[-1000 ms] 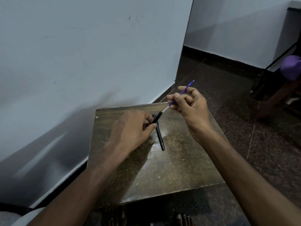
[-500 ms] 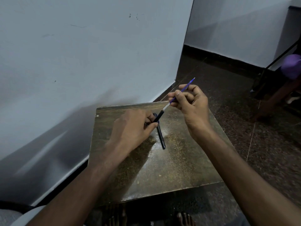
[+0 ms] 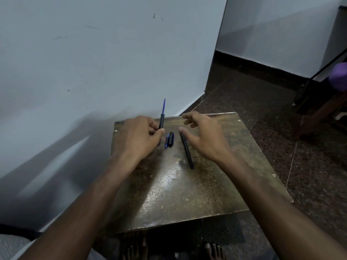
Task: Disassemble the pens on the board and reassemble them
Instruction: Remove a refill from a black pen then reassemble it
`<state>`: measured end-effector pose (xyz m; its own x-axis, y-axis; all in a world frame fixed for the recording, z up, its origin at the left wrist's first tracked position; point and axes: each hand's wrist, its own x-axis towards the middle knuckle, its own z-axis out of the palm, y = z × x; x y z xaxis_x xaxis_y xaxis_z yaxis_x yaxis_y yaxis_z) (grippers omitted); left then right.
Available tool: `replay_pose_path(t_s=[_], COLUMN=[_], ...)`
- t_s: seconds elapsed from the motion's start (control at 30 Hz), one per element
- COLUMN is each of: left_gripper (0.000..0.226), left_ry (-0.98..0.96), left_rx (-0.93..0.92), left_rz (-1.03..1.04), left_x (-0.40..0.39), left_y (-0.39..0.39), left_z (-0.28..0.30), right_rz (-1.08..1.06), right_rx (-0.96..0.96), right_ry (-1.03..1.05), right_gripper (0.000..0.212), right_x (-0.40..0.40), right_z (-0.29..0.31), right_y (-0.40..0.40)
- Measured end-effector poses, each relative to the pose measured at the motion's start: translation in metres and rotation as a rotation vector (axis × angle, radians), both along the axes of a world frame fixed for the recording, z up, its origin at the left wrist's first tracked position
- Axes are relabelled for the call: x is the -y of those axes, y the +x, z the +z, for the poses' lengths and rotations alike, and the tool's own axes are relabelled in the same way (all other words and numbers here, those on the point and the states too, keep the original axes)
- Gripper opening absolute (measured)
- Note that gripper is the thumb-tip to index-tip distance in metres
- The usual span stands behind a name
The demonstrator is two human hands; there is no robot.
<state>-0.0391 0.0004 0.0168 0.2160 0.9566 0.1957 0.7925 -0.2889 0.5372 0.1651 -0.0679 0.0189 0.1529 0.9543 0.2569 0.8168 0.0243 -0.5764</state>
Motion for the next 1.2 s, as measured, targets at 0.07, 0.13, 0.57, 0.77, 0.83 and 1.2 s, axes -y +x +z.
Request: replay_pose_path(t_s=[0.07,0.13,0.57,0.77,0.83,1.2], left_gripper=[0.020,0.023,0.018,0.015,0.015,0.022], left_ry=[-0.028,-0.037,-0.083,-0.075,-0.061,-0.032], left_rx=[-0.010,-0.022,-0.058,-0.054,-0.068,-0.170], left_rz=[0.048,0.070,0.052,0.029,-0.002,-0.175], left_x=[-0.005,-0.007,-0.004,0.001,0.007,0.033], left_y=[-0.007,-0.011,-0.016,-0.014,-0.011,0.020], left_z=[0.000,0.001,0.004,0.011,0.012,0.007], right_rz=[0.053,0.059,0.034,-0.013,-0.089,-0.123], right_rx=[0.214,0.315,0.334,-0.168,-0.435,-1.242], right_ry=[-0.116,-0.226,-0.298,-0.090,-0.085,0.117], right_gripper=[0.058,0.066,0.055,0.051,0.049,0.052], right_x=[-0.001,-0.003,-0.028,-0.032,-0.029,-0.008], right_z=[-0.003,-0.006,-0.019,-0.005,-0.003,0.006], right_y=[-0.008,-0.014,-0.035,-0.032,-0.021,0.019])
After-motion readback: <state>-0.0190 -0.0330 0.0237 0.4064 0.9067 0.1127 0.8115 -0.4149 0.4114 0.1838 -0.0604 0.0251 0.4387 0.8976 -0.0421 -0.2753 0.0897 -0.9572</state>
